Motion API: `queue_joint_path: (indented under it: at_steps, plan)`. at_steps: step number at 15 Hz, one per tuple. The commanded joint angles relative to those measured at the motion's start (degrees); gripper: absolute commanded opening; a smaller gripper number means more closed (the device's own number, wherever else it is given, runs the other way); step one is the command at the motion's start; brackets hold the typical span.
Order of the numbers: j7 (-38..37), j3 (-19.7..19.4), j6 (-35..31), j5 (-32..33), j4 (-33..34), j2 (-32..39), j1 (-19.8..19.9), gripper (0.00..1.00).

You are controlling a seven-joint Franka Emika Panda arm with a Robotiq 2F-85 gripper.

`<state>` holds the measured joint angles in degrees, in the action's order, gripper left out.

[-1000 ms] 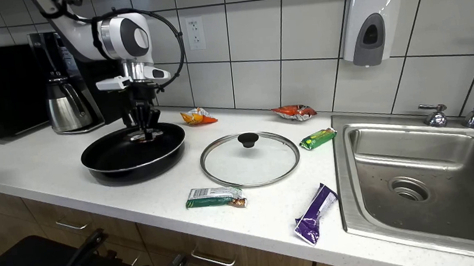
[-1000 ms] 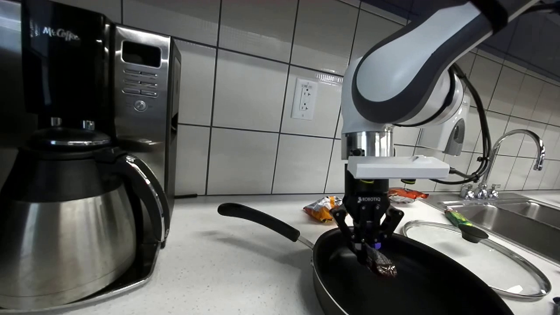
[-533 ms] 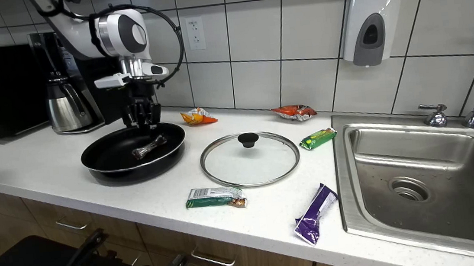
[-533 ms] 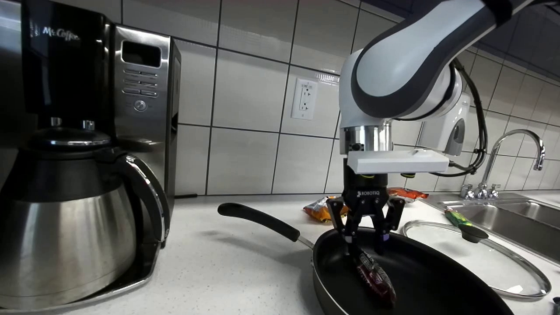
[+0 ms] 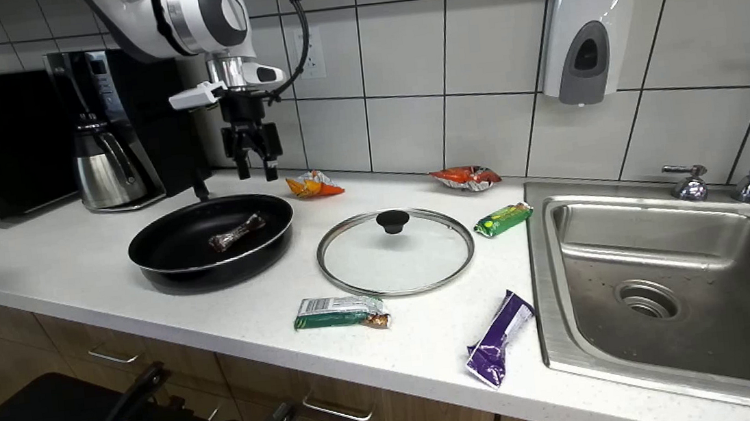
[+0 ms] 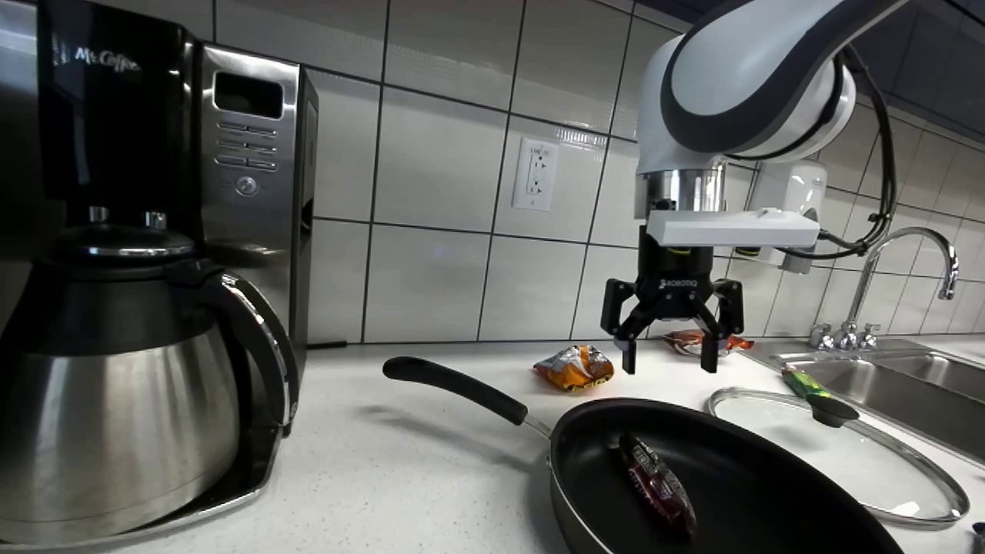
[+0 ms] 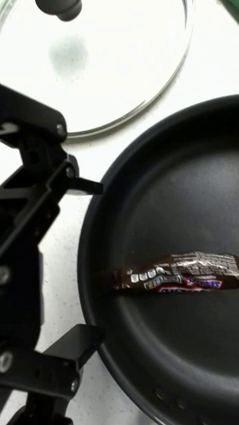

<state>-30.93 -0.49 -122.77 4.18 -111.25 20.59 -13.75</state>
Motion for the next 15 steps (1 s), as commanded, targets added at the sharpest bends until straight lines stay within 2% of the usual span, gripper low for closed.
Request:
queue_joint_path:
  at_steps: [1, 6, 15]
  plan:
    - [-0.29, -1.37, 0.49, 1.88, -1.29, -2.88, 2.33, 1.00]
    - [-1.09, -3.94, -0.40, 3.31, -1.40, -3.39, 5.04, 1.00]
    - [-0.21, -8.74, -10.17, 6.08, -6.60, -6.11, 10.34, 1.00]
